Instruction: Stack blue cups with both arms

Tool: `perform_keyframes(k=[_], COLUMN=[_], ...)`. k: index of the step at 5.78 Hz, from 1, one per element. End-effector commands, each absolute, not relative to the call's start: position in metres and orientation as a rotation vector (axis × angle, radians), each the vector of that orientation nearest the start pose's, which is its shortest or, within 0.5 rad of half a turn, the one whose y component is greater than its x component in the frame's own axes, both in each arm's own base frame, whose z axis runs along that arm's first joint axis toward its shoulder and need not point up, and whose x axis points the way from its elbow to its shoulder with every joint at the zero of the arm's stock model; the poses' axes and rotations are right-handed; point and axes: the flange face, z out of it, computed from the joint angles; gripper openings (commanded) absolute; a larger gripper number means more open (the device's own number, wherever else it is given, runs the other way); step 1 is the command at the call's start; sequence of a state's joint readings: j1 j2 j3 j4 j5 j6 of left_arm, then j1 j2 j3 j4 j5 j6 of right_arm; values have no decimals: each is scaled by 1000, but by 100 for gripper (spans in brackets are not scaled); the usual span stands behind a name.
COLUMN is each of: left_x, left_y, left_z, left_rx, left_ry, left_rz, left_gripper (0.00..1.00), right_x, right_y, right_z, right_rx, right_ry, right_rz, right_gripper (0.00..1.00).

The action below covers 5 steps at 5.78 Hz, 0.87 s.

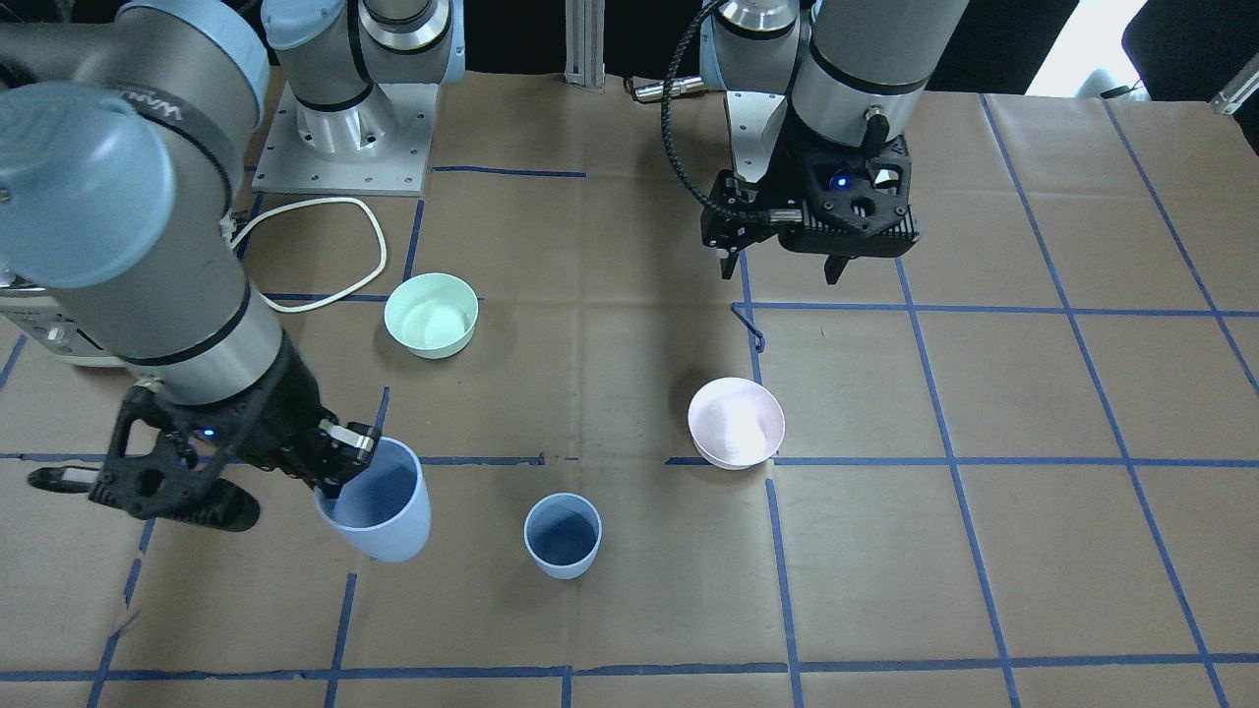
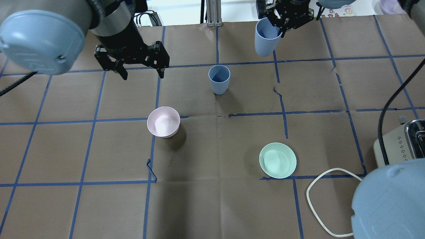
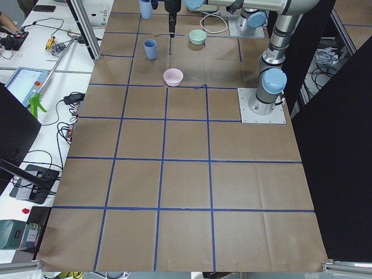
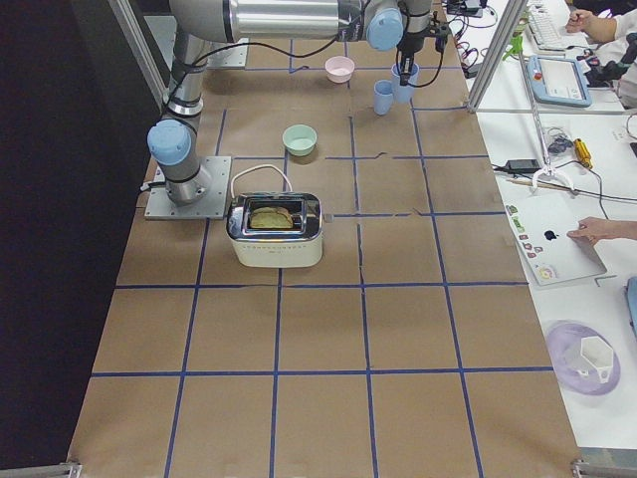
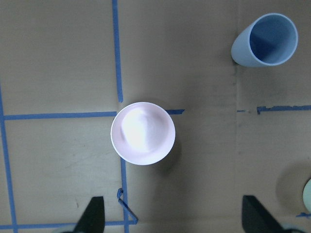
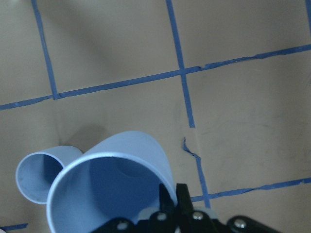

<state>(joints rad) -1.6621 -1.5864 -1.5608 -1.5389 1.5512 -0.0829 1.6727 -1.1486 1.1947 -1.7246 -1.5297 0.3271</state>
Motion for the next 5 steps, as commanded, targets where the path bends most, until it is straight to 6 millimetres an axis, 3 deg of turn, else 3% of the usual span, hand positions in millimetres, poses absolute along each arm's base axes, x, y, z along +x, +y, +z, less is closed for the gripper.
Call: perform_keyframes(k=[1, 2, 5], left_x=[-160, -161, -159], left_y=[-463, -471, -470], left_z=[494, 496, 498], left_rx=[-29, -48, -53], left_ry=[3154, 3153, 3153], left_rz=[-45, -37, -37], left_gripper=[98, 98, 98], right_x=[294, 308, 315], right_y=[-645, -649, -657], right_z=[428, 406, 363], right_rx=[421, 420, 413], right_ry=[3024, 3029, 3056], right_rz=[-158, -135, -43], right_gripper=[8, 8, 8])
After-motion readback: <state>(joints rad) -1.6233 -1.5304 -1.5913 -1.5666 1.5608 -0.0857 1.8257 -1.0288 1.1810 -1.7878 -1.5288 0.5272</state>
